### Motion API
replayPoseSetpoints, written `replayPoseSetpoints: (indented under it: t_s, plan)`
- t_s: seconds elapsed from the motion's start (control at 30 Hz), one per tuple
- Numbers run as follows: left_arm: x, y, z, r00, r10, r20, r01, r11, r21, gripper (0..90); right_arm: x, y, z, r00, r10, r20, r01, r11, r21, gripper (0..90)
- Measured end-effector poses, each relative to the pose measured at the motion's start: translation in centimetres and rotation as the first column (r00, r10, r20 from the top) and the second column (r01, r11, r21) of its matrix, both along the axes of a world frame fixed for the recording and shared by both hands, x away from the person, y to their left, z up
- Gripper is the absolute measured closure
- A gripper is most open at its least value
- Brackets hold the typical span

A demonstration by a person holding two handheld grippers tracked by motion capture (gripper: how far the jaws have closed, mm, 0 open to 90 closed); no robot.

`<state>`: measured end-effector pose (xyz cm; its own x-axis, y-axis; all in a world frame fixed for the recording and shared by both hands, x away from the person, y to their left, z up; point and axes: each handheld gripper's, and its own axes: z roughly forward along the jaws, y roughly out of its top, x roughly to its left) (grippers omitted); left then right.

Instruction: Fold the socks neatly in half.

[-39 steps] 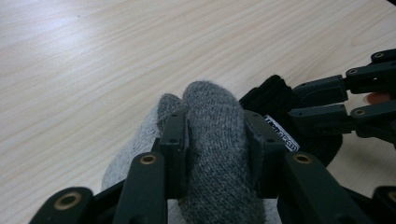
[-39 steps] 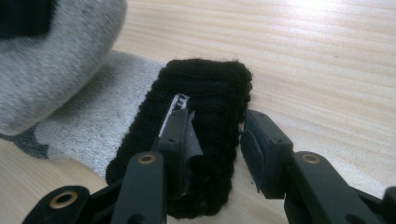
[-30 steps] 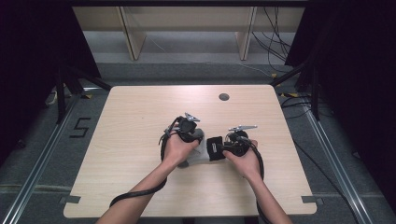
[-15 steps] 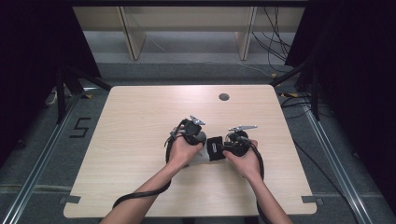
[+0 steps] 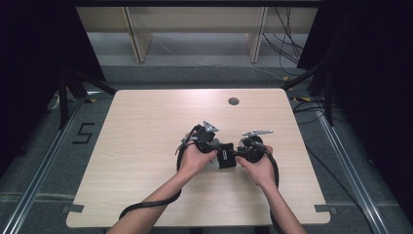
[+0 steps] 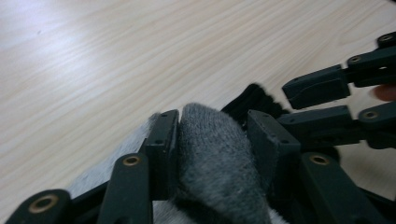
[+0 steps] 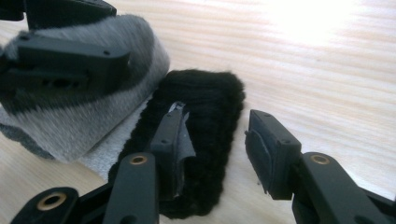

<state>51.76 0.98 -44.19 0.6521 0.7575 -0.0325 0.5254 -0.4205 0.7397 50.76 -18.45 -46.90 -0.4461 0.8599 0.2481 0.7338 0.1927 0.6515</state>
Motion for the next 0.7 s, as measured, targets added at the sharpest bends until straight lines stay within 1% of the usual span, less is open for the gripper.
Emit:
replayPoseSetpoints:
  t_s: [0.03, 0.07, 0.13, 0.17, 0.2, 0.23, 0.27, 0.3, 0.33, 0.37, 0.4, 0.43, 0.47, 0.5, 0.53, 0.57, 0.6, 0.67, 0.7]
  plan:
    - [-0.1, -0.3, 0.1, 0.9995, -0.028, 0.01, 0.028, 0.9994, -0.021, 53.1, -0.3, 0.2, 0.3, 0.9982, -0.041, -0.045, 0.042, 0.9988, 0.026, 56.5]
    - [-0.2, -0.6, 0.1, 0.9994, -0.031, 0.017, 0.032, 0.9987, -0.038, 51.9, -0.1, -0.4, 0.2, 0.9999, -0.016, -0.003, 0.016, 0.9998, 0.01, 56.3]
    - [-0.3, -1.1, 0.1, 0.9982, -0.058, 0.016, 0.059, 0.9966, -0.058, 50.7, 0.0, -0.7, 0.3, 0.9998, -0.022, 0.001, 0.022, 0.9997, 0.012, 56.3]
    - [-0.4, -1.4, 0.0, 0.9974, -0.069, 0.021, 0.07, 0.9953, -0.067, 50.0, -0.2, -0.9, 0.6, 0.9991, -0.041, -0.011, 0.041, 0.9991, 0.008, 56.3]
    - [-0.4, -1.5, 0.0, 0.9965, -0.08, 0.026, 0.081, 0.9944, -0.068, 49.6, -0.3, -0.9, 0.6, 0.9979, -0.065, -0.004, 0.065, 0.9974, 0.031, 56.3]
    - [-0.5, -1.7, 0.1, 0.9958, -0.084, 0.037, 0.087, 0.9931, -0.079, 48.9, -0.2, -1.3, 0.7, 0.9989, -0.048, 0.004, 0.047, 0.9988, 0.012, 56.3]
    - [-0.5, -1.7, 0.2, 0.9947, -0.093, 0.043, 0.097, 0.9913, -0.089, 48.0, -0.4, -1.4, 0.9, 0.996, -0.087, -0.017, 0.088, 0.9956, 0.032, 56.3]
    - [-0.7, -1.8, 0.5, 0.9944, -0.092, 0.052, 0.097, 0.9891, -0.111, 47.1, -0.3, -1.8, 0.9, 0.997, -0.074, 0.019, 0.074, 0.9972, 0.011, 56.3]
    - [-0.8, -1.7, 0.8, 0.9935, -0.095, 0.063, 0.102, 0.9874, -0.121, 46.5, -0.3, -2.1, 1.0, 0.9963, -0.084, 0.016, 0.084, 0.9962, 0.023, 56.3]
    - [-0.9, -1.6, 1.2, 0.993, -0.094, 0.072, 0.103, 0.9855, -0.135, 45.7, -0.6, -2.1, 1.3, 0.9937, -0.111, -0.013, 0.112, 0.9929, 0.041, 56.3]
    - [-1.1, -1.5, 1.7, 0.9918, -0.099, 0.081, 0.11, 0.9828, -0.148, 44.8, -0.4, -2.7, 1.3, 0.9948, -0.101, 0.012, 0.101, 0.9947, 0.02, 56.3]
    - [-1.2, -1.3, 2.2, 0.9904, -0.103, 0.092, 0.117, 0.9811, -0.154, 44.5, -0.5, -2.8, 1.5, 0.9931, -0.117, 0.009, 0.117, 0.9926, 0.033, 56.3]
    - [-1.3, -1.1, 2.6, 0.9891, -0.107, 0.102, 0.122, 0.9797, -0.159, 44.2, -0.4, -3.1, 1.7, 0.9929, -0.117, 0.019, 0.117, 0.9928, 0.027, 56.3]
    - [-1.5, -0.7, 3.1, 0.9881, -0.108, 0.109, 0.124, 0.98, -0.155, 44.2, -0.7, -2.8, 2.1, 0.987, -0.16, -0.014, 0.161, 0.9852, 0.058, 56.3]
    - [-1.5, -0.4, 3.3, 0.9879, -0.112, 0.107, 0.128, 0.98, -0.153, 44.0, -0.6, -3.2, 2.2, 0.9914, -0.126, 0.033, 0.125, 0.9913, 0.042, 56.4]
    - [-1.6, 0.1, 3.5, 0.9875, -0.111, 0.111, 0.126, 0.9823, -0.138, 44.2, -0.5, -3.3, 2.4, 0.9917, -0.12, 0.048, 0.117, 0.9921, 0.044, 56.4]
    - [-1.6, 0.5, 3.6, 0.9874, -0.114, 0.109, 0.128, 0.9836, -0.128, 44.5, -0.6, -3.3, 2.7, 0.9909, -0.109, 0.079, 0.105, 0.9932, 0.051, 56.4]
    - [-1.6, 1.4, 3.5, 0.9876, -0.112, 0.11, 0.122, 0.9881, -0.093, 45.4, -0.9, -2.8, 3.5, 0.9932, -0.092, 0.072, 0.085, 0.9917, 0.097, 55.8]
    - [-1.5, 2.1, 3.3, 0.9892, -0.113, 0.093, 0.119, 0.9908, -0.064, 45.4, -0.9, -2.7, 3.7, 0.9944, -0.064, 0.084, 0.055, 0.9931, 0.103, 55.6]
